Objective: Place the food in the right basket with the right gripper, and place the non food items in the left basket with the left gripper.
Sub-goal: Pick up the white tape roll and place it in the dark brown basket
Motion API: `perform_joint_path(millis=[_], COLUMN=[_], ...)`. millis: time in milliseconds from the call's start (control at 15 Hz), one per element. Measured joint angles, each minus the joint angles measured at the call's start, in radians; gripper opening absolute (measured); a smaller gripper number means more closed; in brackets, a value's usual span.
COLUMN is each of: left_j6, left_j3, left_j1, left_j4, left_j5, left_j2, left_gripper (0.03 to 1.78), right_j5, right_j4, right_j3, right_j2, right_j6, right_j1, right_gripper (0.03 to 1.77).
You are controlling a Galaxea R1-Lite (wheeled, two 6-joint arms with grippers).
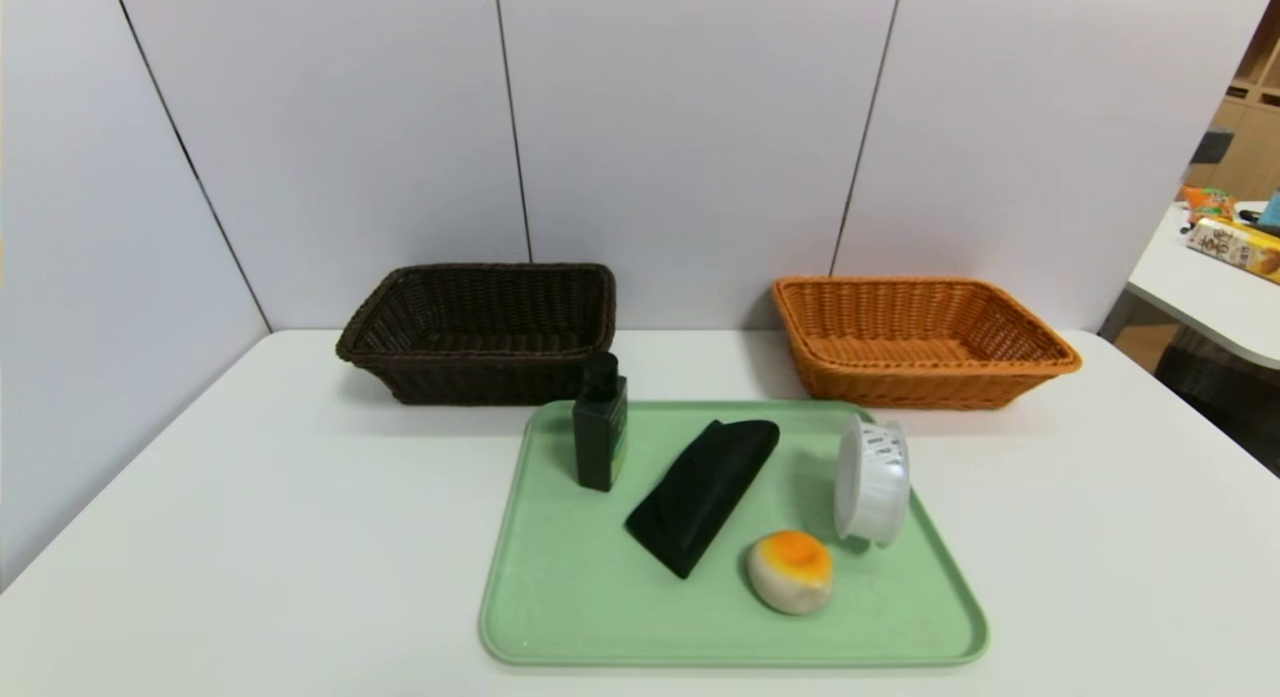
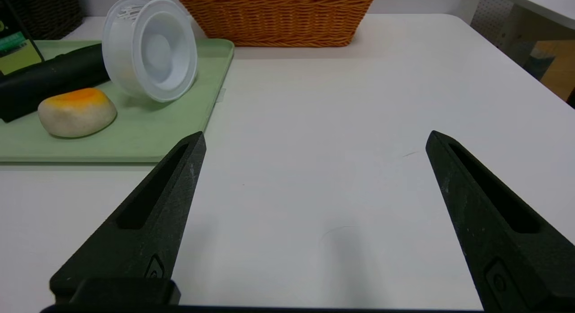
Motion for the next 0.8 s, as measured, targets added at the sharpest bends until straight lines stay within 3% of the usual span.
perform_joint_path(millis=[267, 400, 533, 800], left_j6=[0.044, 0.043, 0.04, 0.037], left_j3=[-0.05, -0.162, -0.272, -0.484], left_j1=[0.0, -0.001, 0.003, 0.006], left_j4=[0.064, 0.151, 0.209, 0.196], left_j5=[-0.028, -0.078, -0.138, -0.173], left_j2=[0.003, 0.033, 0.112, 0.369], left_gripper=[1.69, 1.69, 1.69, 1.69], right_j5=[0.016, 0.059, 0.104, 0.133], right_j4=[0.003, 0.056, 0.103, 0.117], right_j3=[-0.035, -0.142, -0.256, -0.453], right_j2=[0.001, 0.027, 0.092, 0.297], right_j6=[-0.03, -0.021, -0.016, -0.011], right_j1=[0.0, 0.0, -0.001, -0.003], right_gripper=[1.69, 1.69, 1.69, 1.69])
